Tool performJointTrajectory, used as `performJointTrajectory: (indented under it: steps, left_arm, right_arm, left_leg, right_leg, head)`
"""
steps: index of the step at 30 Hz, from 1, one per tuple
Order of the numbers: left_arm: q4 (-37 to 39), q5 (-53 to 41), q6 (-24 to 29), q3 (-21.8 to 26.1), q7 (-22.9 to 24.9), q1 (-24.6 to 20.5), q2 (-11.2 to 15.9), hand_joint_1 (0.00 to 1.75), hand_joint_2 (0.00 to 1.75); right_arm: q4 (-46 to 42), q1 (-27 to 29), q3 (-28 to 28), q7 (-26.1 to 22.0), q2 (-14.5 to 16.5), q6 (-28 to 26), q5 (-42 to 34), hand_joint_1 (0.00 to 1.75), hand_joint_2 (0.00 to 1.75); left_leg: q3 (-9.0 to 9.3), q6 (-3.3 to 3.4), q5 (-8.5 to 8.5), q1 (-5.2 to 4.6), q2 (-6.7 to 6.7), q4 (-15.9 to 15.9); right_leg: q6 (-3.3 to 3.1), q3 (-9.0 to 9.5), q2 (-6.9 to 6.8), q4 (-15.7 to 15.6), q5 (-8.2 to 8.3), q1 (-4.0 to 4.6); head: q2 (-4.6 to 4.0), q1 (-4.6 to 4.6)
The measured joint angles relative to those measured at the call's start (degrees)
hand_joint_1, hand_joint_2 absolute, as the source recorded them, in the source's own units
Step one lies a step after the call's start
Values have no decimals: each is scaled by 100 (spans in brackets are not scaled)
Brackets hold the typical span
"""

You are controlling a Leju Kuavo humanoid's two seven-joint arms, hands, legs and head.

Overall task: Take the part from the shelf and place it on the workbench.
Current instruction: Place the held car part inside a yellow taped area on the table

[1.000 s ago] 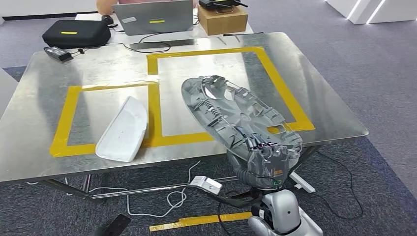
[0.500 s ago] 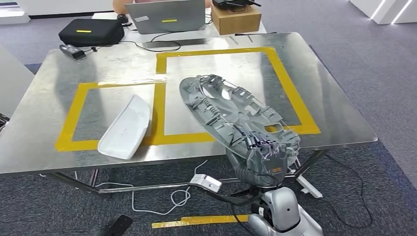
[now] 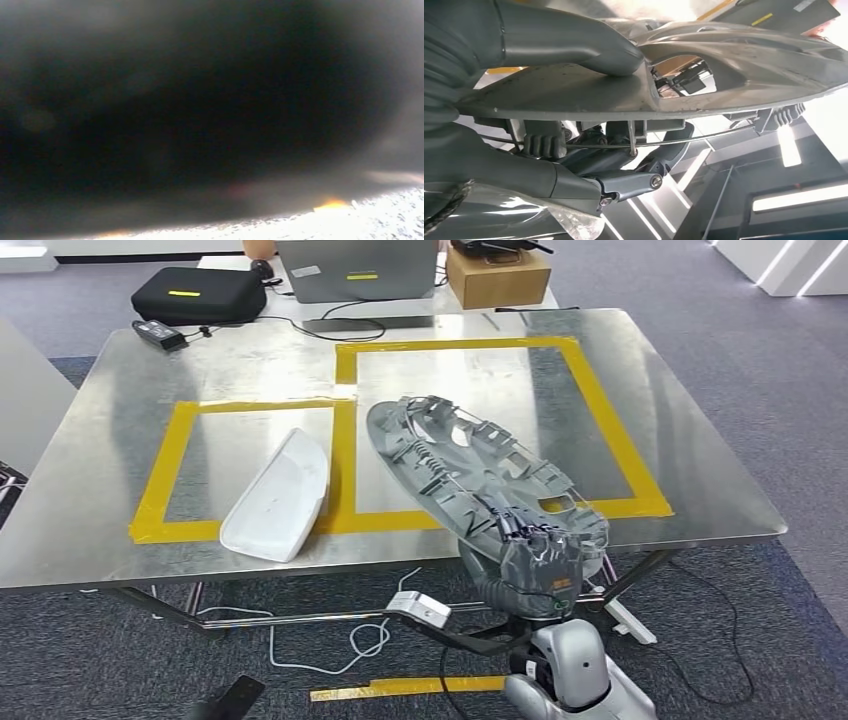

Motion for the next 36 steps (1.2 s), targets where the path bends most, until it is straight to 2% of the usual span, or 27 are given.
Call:
performJointTrajectory:
  steps: [21, 27, 36]
  left_arm:
    - [-4, 241, -11, 7, 79, 48, 14, 0, 0]
    - [-5, 273, -11, 14, 91, 55, 26, 0, 0]
    - [-29, 515, 44, 214, 91, 69, 107, 0, 0]
  right_arm:
    - [130, -10, -238, 272, -41, 737, -517, 175, 175]
    - [189, -22, -296, 312, -56, 797, -516, 175, 175]
    - [892, -620, -565, 464, -142, 1142, -410, 175, 175]
  left_leg:
    - [10, 12, 11, 12, 0, 1]
    - [10, 12, 12, 12, 0, 1]
    - [11, 17, 17, 11, 0, 1]
  right_leg:
    - [10, 6, -1, 7, 5, 16]
    - [11, 6, -1, 7, 5, 16]
    - [16, 6, 0, 8, 10, 16]
  head:
    - [0, 1]
    - [0, -1]
    - [0, -1]
